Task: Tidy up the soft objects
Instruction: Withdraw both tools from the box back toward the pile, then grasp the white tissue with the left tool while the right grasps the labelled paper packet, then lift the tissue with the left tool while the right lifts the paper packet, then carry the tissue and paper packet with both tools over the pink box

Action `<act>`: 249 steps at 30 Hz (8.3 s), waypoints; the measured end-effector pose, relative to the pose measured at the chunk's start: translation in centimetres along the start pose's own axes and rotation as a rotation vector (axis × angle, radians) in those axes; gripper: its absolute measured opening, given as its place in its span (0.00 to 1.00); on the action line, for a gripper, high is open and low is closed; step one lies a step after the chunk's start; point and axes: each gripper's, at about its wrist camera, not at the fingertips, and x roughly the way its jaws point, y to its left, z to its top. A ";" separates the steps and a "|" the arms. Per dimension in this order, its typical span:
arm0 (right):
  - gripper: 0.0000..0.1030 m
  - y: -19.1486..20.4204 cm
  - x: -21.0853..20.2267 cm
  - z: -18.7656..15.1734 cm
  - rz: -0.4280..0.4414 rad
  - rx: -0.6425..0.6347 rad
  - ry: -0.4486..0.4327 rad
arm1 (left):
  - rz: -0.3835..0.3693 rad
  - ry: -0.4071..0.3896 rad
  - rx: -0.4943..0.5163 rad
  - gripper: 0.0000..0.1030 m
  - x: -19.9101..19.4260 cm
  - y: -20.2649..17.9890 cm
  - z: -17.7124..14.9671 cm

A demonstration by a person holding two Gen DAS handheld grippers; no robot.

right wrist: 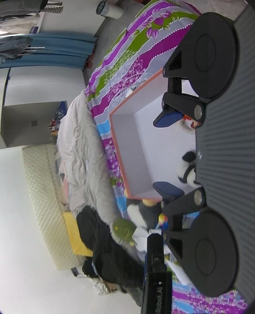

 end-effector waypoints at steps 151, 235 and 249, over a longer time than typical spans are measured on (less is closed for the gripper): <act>0.52 15.8 7.9 -18.1 0.250 -0.177 0.422 | 0.230 0.127 -0.541 0.63 -6.8 20.4 -28.7; 0.21 11.9 0.0 0.3 0.265 -0.228 -0.034 | 0.151 -0.226 -0.204 0.05 -9.7 12.1 -7.2; 0.21 0.6 4.4 3.8 0.079 -0.118 0.000 | -0.022 -0.182 -0.118 0.05 0.4 3.9 0.9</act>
